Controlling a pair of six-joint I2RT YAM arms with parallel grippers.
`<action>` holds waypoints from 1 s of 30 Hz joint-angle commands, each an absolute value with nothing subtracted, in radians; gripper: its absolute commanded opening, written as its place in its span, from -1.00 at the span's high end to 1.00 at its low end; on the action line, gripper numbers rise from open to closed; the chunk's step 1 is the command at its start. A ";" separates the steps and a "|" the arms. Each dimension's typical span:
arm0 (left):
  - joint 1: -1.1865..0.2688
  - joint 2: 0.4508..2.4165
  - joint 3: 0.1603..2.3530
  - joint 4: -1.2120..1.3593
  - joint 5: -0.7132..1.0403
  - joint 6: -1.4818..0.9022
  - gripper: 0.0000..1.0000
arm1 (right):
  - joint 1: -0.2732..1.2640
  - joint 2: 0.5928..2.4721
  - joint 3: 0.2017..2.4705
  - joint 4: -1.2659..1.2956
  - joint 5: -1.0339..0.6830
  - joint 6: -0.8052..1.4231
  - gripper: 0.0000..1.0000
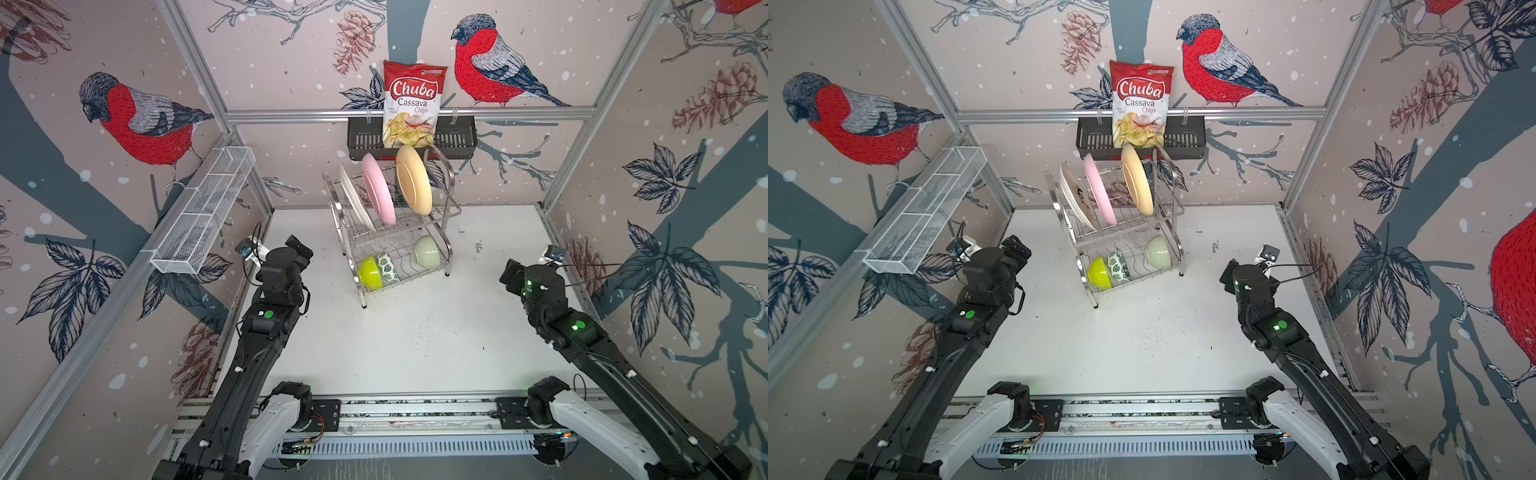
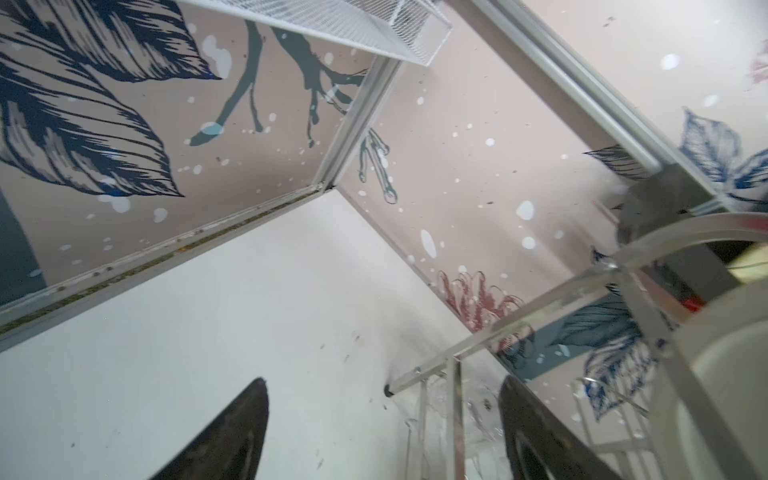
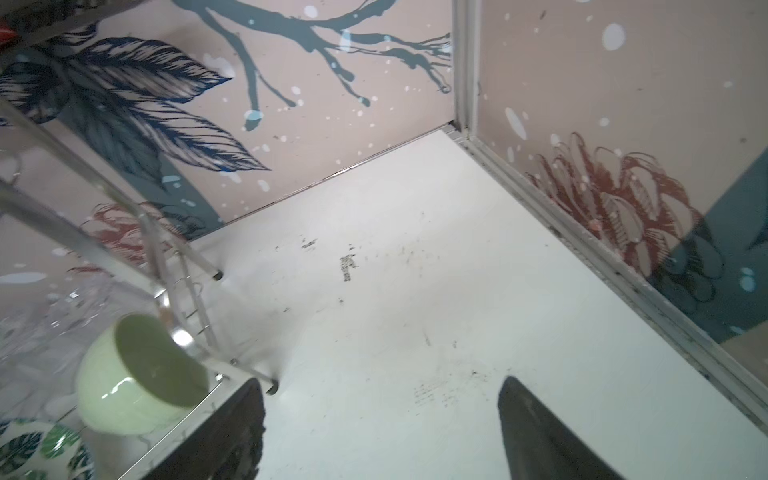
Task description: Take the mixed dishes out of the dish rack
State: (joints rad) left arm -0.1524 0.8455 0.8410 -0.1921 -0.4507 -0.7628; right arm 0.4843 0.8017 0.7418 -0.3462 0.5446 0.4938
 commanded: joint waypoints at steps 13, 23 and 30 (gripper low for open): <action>-0.150 0.910 1.069 -0.332 -0.181 -0.728 -0.61 | 0.497 0.926 1.027 -0.435 0.231 0.371 0.03; -0.152 0.923 1.129 -0.393 -0.056 -0.710 -0.49 | 0.497 1.144 1.365 -0.477 0.096 0.254 0.02; -0.184 0.955 1.212 -0.446 0.011 -0.700 -0.46 | 0.499 1.248 1.474 -0.437 0.014 0.228 0.02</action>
State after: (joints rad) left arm -0.1757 0.9520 1.1954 -0.4229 -0.0418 -0.7238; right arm 0.4973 1.2236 1.4410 -0.4641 0.0734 0.2607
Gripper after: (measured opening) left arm 0.731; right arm 0.491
